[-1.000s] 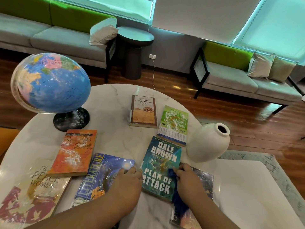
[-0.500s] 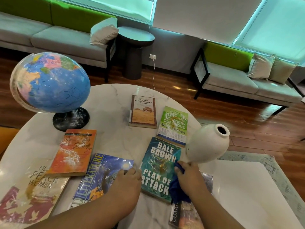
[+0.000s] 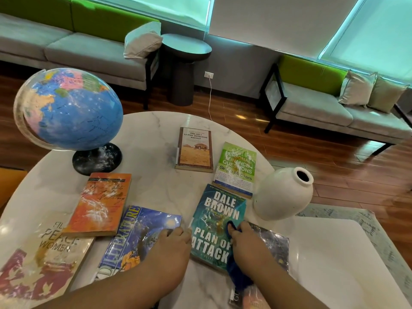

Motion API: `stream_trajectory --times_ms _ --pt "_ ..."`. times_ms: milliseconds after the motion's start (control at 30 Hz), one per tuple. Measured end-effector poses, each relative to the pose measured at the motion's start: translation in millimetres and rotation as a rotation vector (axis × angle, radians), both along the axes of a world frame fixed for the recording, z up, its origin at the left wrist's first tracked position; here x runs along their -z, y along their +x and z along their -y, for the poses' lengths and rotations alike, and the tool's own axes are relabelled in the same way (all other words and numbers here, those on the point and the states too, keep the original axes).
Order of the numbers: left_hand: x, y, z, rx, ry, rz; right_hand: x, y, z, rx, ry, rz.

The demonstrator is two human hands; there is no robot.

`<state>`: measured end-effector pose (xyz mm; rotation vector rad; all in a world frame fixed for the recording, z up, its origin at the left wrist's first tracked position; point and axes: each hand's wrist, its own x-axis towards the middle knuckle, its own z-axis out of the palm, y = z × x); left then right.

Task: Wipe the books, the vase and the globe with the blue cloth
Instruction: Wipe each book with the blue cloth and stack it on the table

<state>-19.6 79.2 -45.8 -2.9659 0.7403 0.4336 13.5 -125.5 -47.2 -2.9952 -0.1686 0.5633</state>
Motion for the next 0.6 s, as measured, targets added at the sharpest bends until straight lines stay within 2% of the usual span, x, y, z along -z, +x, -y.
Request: stream_trajectory --times_ms 133,233,333,400,533,600 --pt "1.4 1.2 1.3 -0.022 -0.016 0.009 -1.9 9.0 -6.5 0.000 -0.073 -0.007" --pt "-1.3 1.1 -2.4 0.001 -0.027 -0.027 0.7 -2.6 -10.4 -0.053 -0.014 -0.042" --pt "6.6 1.7 -6.2 -0.008 -0.061 0.053 -0.4 8.6 -1.8 -0.001 -0.005 -0.037" --pt "0.8 1.8 -2.9 -0.018 -0.066 -0.027 -0.5 10.0 -4.8 0.012 -0.012 -0.039" --pt "0.7 1.3 -1.2 -0.026 -0.040 -0.029 3.3 -7.8 -9.3 -0.066 0.051 -0.081" --pt "1.9 0.9 -2.3 -0.025 -0.038 -0.023 4.1 -4.8 -2.5 -0.040 0.060 -0.068"
